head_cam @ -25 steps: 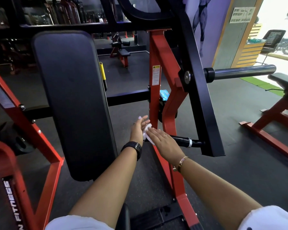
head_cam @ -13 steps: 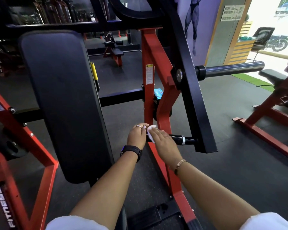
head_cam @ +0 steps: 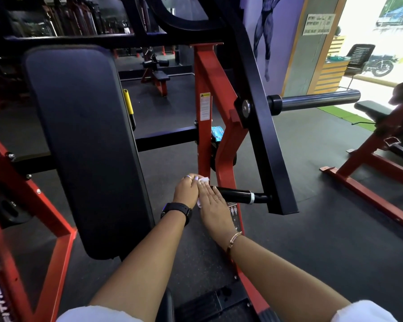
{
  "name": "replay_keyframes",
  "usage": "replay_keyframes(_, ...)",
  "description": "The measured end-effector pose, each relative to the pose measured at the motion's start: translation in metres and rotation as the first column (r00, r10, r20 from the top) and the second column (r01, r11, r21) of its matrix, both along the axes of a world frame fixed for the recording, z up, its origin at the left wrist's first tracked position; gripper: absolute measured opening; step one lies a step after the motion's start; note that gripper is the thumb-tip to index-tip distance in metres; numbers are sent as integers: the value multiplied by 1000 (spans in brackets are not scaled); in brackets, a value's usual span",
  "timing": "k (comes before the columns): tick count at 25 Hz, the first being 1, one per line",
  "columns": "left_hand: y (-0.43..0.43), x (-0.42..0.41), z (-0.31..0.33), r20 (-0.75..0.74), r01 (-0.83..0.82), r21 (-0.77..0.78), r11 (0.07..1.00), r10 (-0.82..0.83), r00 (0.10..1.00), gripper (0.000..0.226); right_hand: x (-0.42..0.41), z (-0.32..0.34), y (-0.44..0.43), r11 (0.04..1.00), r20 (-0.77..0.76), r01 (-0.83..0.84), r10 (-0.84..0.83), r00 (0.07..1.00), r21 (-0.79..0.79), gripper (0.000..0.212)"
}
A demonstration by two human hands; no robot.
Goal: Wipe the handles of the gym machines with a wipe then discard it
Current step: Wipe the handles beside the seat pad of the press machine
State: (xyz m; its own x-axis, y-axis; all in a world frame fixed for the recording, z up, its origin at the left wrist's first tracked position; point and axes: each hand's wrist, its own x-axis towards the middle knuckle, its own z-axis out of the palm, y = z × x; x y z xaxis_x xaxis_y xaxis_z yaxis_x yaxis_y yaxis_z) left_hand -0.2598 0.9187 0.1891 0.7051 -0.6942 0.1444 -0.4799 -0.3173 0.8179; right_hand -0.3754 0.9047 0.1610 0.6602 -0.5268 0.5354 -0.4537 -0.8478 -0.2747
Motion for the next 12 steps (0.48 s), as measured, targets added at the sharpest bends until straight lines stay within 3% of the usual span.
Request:
replay_keyframes(5,2,-5,0,-77,30,-138,990,-41,996,32,-62,-27,-36,930,-283,-134,35,959,-341,63)
replay_keyframes(8,2,-6,-3,-81,12,-115,993,-21,996,32,-102,-43,-56,945,-286,-11,-88,954,-326,67)
replay_keyframes(12,2,-5,-4,-86,11,-113,994,-21,996,32,-107,-55,-49,962,-179,218,-246,953,-163,79)
